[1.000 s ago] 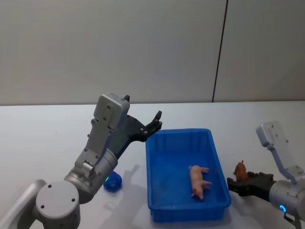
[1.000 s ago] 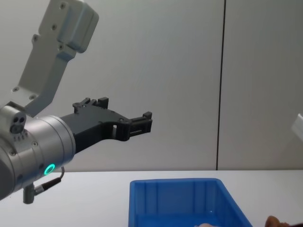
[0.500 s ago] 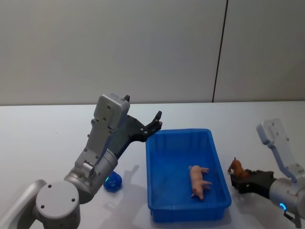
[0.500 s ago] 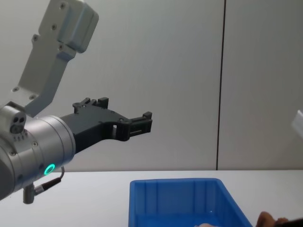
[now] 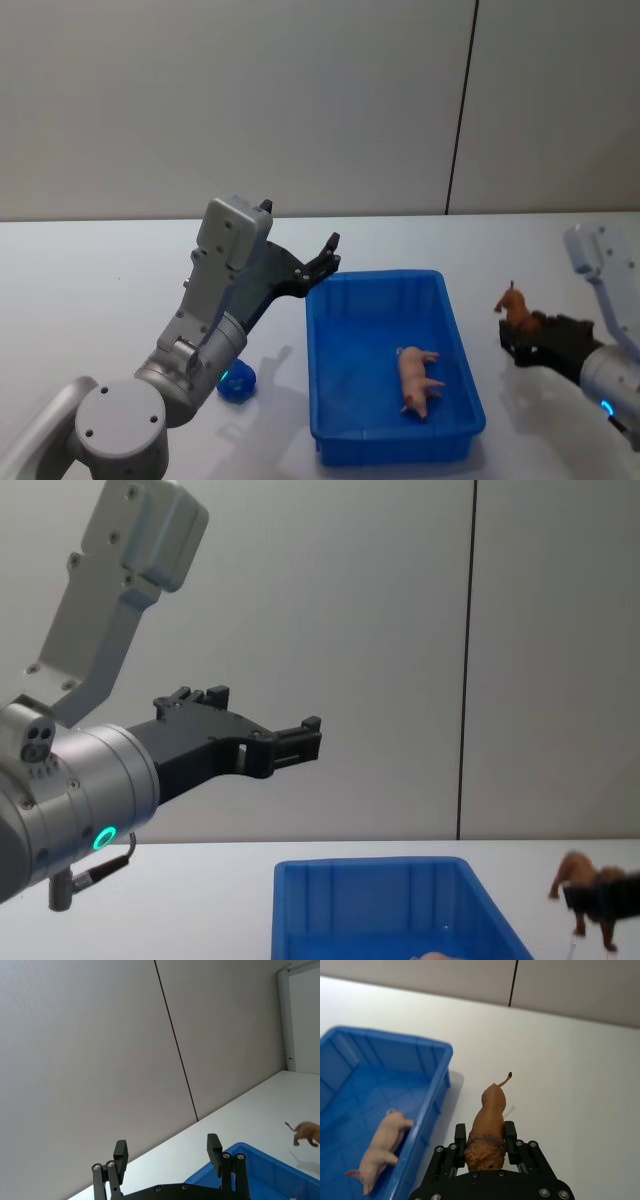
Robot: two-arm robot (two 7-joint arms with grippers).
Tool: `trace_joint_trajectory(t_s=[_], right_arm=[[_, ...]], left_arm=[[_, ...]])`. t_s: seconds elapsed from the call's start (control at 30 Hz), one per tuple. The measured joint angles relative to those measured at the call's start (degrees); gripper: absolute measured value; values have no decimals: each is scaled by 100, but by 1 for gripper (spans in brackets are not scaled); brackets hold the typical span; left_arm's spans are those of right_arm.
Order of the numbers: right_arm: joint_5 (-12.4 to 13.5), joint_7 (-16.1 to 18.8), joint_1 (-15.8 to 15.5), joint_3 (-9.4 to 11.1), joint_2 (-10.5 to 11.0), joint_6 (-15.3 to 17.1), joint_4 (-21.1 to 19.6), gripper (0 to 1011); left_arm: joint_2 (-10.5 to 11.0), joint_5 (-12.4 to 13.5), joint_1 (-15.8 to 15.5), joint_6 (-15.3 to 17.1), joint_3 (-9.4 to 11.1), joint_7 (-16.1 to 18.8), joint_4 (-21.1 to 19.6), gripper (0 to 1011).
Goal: Pick up the two dolls from the table and place them into the box.
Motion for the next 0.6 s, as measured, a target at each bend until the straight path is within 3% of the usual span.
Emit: trace_joint_trajectory(t_s=[0.27,0.6], right_arm=[[-32,89,18,37,21,-308,-234,438],[85,568,131,26,-2,-402,-389,438]], left_arm=[[0,0,0,0,0,0,0,1001],[0,0,0,0,0,0,0,1001]])
